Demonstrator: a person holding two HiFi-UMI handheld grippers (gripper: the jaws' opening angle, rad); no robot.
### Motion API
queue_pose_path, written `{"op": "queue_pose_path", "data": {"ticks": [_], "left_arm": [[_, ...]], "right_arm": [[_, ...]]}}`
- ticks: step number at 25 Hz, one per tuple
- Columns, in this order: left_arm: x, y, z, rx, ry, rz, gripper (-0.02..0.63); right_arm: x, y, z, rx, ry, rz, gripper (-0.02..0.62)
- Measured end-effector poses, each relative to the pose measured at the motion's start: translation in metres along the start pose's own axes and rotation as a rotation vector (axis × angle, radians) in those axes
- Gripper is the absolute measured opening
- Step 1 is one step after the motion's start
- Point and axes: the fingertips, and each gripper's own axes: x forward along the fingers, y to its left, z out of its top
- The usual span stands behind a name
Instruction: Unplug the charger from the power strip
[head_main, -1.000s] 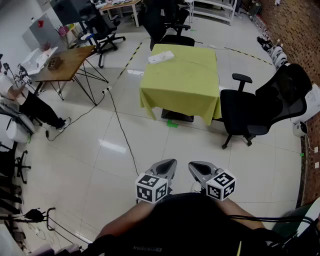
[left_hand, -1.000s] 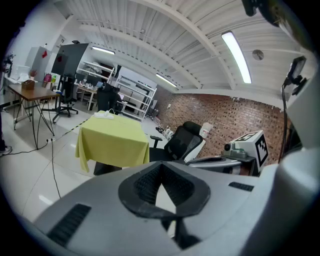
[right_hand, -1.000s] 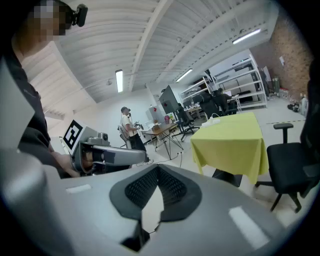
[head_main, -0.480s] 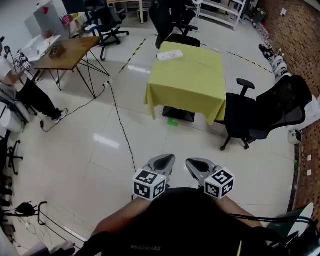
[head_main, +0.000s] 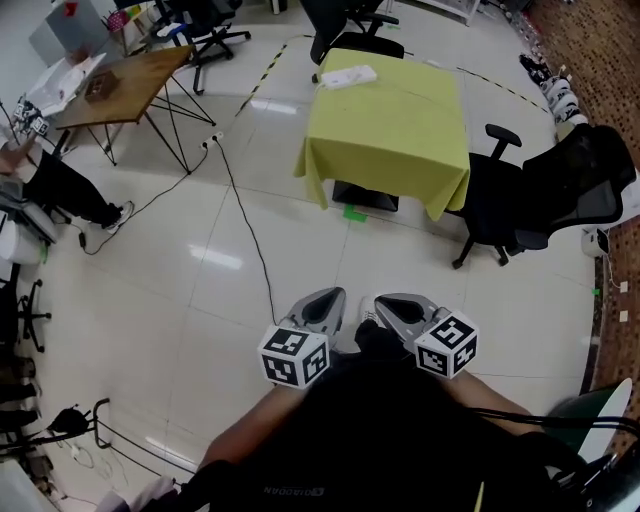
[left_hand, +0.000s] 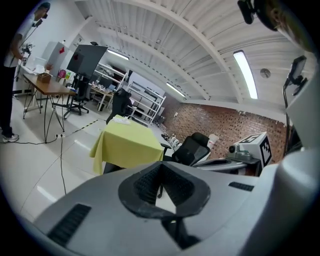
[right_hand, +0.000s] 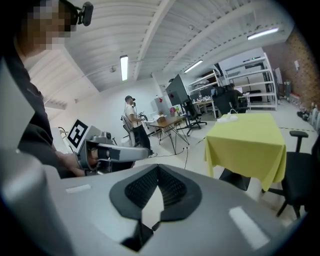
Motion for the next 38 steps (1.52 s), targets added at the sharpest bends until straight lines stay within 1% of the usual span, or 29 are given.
{"op": "queue_pose_path", "data": {"ticks": [3,5,8,11,15,18,22,25,28,30,32,34,38], "left_arm": [[0.009,0.023,0.012,-0.020,-0.001,0.038,0.003],[0.018,0.036,0.024,-0.022,0.008,0.053,0.003],[0.038,0.048,0.046,0.018,0.029,0.060,0.003],[0.066,0.058,0.070,0.072,0.044,0.070,0.003],[0.109,0.076,0.117,0.084,0.022,0.100,0.003],[0.142,0.082,0.147,0.102,0.008,0.118,0.003],[0.179,0.087,0.163,0.130,0.014,0.129,0.003],[0.187,0.106,0.167,0.115,0.038,0.150,0.003],[0.194,0.123,0.177,0.096,0.051,0.159,0.003],[0.206,0.132,0.183,0.091,0.057,0.145,0.003],[0.221,0.142,0.188,0.094,0.069,0.119,0.003],[0.236,0.156,0.197,0.097,0.083,0.087,0.003],[0.275,0.190,0.239,0.121,0.080,-0.002,0.003]], "right_arm": [[0.011,-0.008,0.006,0.003,0.006,0.012,0.003],[0.020,-0.020,0.017,0.023,-0.014,0.011,0.003],[0.039,-0.048,0.041,0.064,-0.063,0.018,0.003],[0.059,-0.081,0.075,0.066,-0.102,0.042,0.003],[0.075,-0.126,0.124,0.037,-0.136,0.072,0.003],[0.084,-0.164,0.147,0.055,-0.142,0.088,0.003],[0.105,-0.202,0.160,0.076,-0.128,0.124,0.003],[0.119,-0.212,0.164,0.091,-0.116,0.145,0.003],[0.128,-0.227,0.172,0.110,-0.121,0.125,0.003],[0.138,-0.240,0.174,0.137,-0.116,0.111,0.003],[0.148,-0.253,0.178,0.142,-0.109,0.093,0.003],[0.157,-0.266,0.188,0.136,-0.112,0.057,0.003],[0.183,-0.302,0.219,0.138,-0.139,-0.047,0.003]]}}
